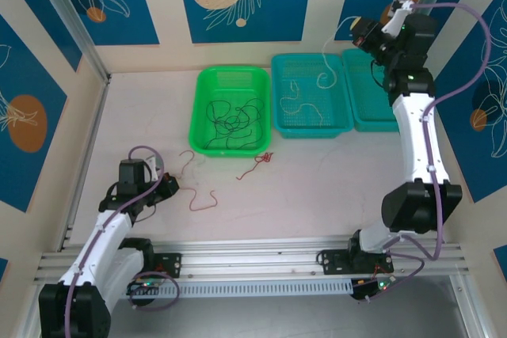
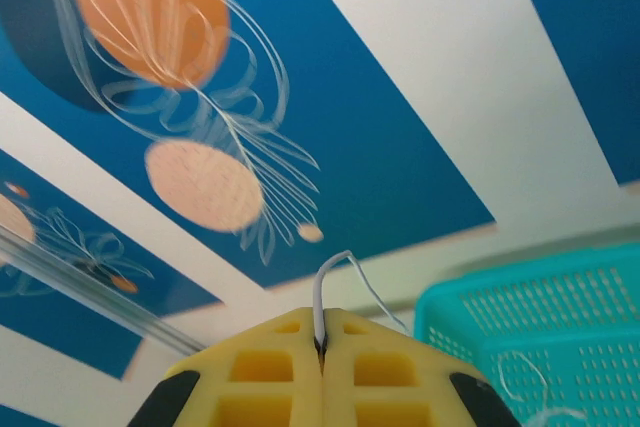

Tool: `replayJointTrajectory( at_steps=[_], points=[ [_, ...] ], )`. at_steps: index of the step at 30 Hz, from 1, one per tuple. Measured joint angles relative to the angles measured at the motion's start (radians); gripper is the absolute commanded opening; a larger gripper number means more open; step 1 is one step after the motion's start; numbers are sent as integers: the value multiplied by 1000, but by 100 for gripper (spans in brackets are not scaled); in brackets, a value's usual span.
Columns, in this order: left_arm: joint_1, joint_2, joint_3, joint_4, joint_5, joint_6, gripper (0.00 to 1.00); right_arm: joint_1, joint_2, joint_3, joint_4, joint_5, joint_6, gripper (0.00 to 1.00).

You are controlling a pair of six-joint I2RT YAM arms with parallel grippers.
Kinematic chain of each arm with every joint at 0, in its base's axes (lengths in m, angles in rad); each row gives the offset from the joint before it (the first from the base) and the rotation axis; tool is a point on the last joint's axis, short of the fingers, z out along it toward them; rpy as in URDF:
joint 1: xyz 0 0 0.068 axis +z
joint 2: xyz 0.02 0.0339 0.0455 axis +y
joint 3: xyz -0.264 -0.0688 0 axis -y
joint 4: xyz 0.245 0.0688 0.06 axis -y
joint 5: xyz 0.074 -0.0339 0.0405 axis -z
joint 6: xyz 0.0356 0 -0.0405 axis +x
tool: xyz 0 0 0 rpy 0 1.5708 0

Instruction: Untangle the cables

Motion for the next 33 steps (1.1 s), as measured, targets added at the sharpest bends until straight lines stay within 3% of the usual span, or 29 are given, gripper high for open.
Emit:
replayJointTrajectory(
  at_steps=[1,3,6,7,16,19,26,33],
  points=[
    [0,0,0,6,7,5,0,2,20,-15,-4,-15,-9,39],
    [0,0,2,15,19,10,0,13,82,-35,-33,-34,-29,62],
    [0,0,14,6,19,27,0,31,148,-64,-98,-29,-45,87],
    [0,0,20,0,19,33,0,35,152,-77,-115,-25,-47,89],
    [0,-27,90,-72,-2,59,0,61,37,-93,-197,-32,-71,86],
    [0,-32,114,-85,-2,59,0,126,-41,-95,-209,-49,-78,84],
    [-1,-32,138,-114,-14,59,0,512,-183,-254,-203,-58,-129,82],
    [-1,-29,138,-150,-52,59,0,885,-62,-298,-275,106,-179,63]
  ],
)
